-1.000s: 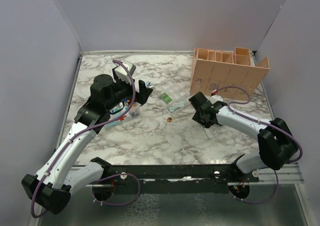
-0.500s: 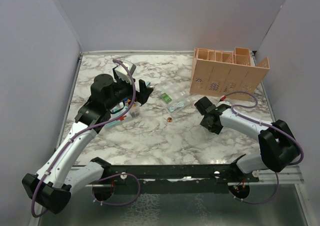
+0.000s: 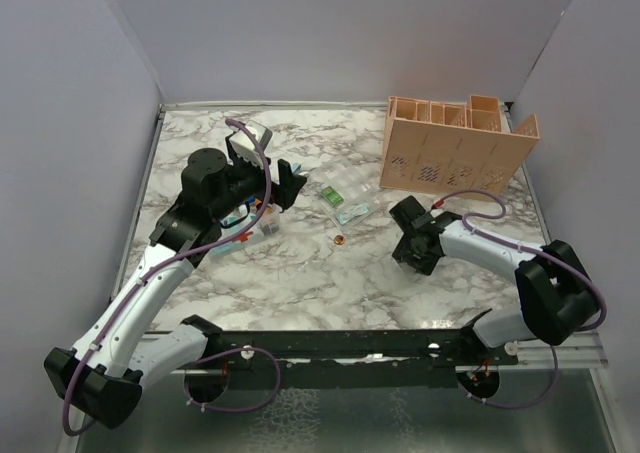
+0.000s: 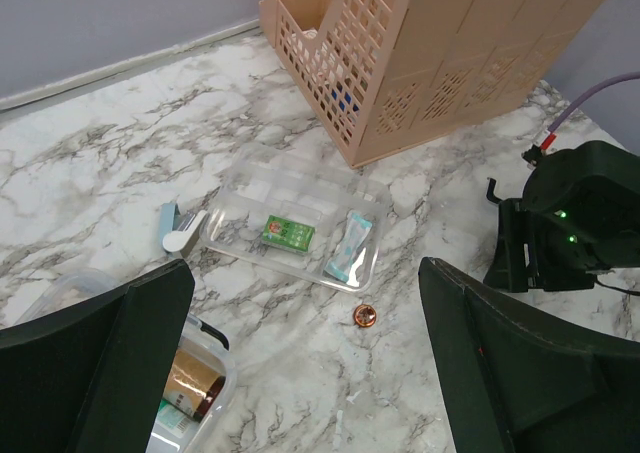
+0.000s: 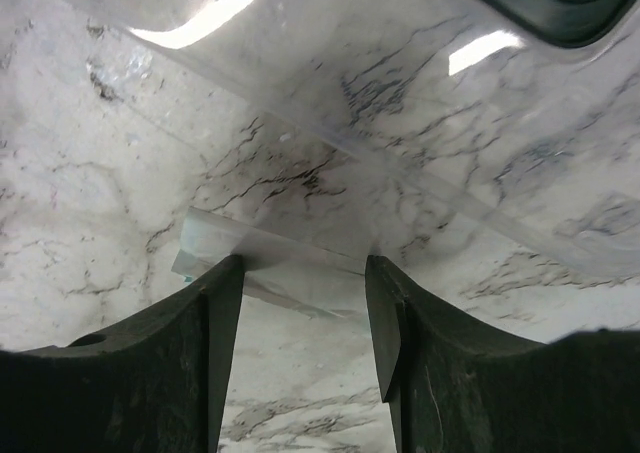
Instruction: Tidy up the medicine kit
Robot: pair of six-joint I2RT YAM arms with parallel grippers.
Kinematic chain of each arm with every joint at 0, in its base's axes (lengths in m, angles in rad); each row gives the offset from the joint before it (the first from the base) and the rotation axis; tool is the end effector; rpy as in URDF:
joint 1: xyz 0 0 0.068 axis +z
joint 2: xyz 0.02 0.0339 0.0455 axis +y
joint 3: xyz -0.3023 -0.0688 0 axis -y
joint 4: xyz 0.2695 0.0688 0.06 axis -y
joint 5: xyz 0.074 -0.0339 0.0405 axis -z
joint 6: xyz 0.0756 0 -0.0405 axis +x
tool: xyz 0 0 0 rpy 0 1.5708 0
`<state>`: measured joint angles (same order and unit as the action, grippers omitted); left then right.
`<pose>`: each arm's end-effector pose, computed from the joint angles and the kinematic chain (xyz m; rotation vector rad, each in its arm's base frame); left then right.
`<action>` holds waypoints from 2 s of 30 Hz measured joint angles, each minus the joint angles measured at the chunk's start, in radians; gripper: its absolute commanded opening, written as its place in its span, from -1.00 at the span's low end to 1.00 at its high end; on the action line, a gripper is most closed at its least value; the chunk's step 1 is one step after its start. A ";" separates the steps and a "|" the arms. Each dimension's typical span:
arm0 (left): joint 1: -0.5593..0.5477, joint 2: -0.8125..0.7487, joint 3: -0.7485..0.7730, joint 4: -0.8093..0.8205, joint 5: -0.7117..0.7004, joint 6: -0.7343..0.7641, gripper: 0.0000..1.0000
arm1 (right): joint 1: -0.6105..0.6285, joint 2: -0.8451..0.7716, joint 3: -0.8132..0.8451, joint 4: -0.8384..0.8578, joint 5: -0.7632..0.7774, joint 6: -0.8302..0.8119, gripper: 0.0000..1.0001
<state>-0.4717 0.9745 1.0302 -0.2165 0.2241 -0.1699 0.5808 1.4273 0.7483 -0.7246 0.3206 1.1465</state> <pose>0.2256 -0.1339 0.4149 0.4326 1.7205 -0.6624 0.2208 0.1164 0.1464 0.8144 2.6669 -0.1153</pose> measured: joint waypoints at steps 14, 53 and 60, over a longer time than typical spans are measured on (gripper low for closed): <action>0.000 0.000 0.000 0.000 0.000 -0.001 0.98 | -0.002 0.001 0.001 0.044 -0.187 -0.023 -0.09; 0.000 0.000 0.000 0.007 0.020 -0.008 0.98 | 0.029 -0.025 -0.037 0.314 -0.320 -0.515 -0.25; 0.000 0.000 0.000 0.007 0.020 -0.008 0.98 | 0.034 0.008 -0.045 0.315 -0.304 -0.523 -0.59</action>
<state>-0.4717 0.9745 1.0302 -0.2096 0.2440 -0.1776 0.6144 1.4353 0.7036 -0.4095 0.0170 0.6239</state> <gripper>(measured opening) 0.992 0.303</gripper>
